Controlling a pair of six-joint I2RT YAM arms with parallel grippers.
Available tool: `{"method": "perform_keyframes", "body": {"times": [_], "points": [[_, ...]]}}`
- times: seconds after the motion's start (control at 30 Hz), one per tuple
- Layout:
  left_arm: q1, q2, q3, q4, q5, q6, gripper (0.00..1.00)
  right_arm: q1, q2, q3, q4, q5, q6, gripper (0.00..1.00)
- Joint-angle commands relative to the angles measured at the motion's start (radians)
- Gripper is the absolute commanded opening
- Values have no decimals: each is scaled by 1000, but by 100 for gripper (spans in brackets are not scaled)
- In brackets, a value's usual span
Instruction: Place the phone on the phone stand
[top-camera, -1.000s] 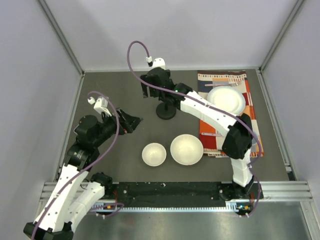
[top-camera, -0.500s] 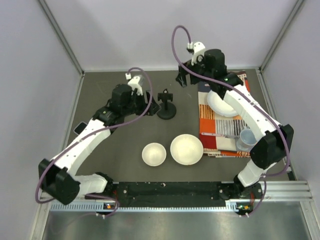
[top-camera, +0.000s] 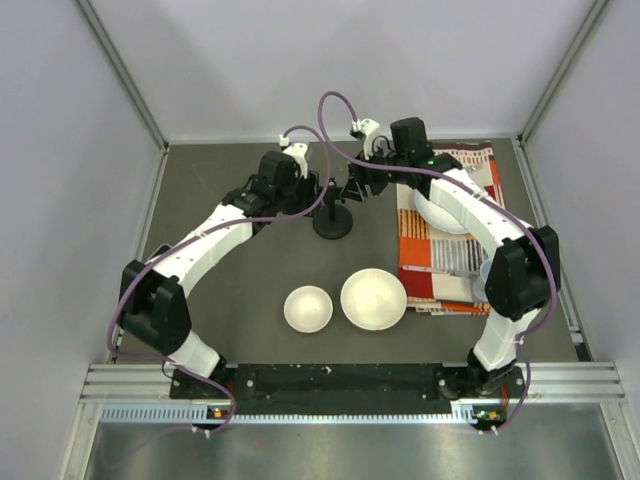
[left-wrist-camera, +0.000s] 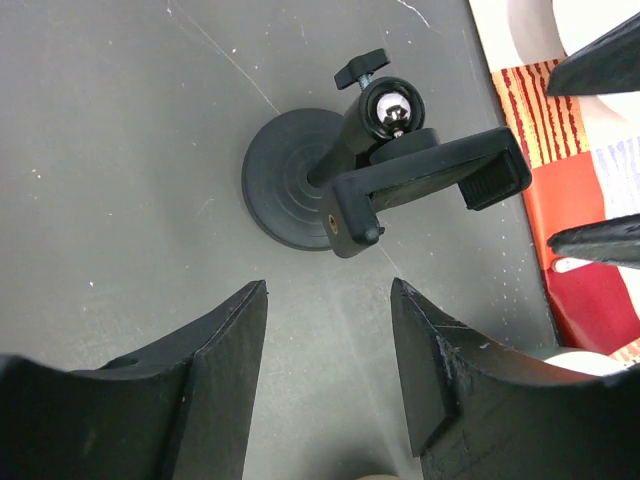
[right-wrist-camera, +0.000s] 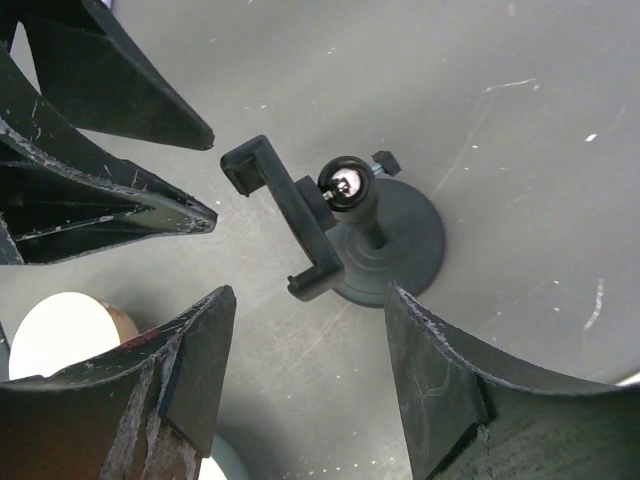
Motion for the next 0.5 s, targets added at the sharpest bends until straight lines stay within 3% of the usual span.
{"method": "perform_keyframes", "body": {"times": [0.0,0.1,0.47], "points": [[-4,5,53,50,-30,34,56,-5,23,58,27,-119,-19,60],[-4,15,55,62,-75,36,55,-5,37,70,21,-133,-21,55],[-4,19,48,62,-135,33,44,-5,-6,59,23,-46,-19,56]]}}
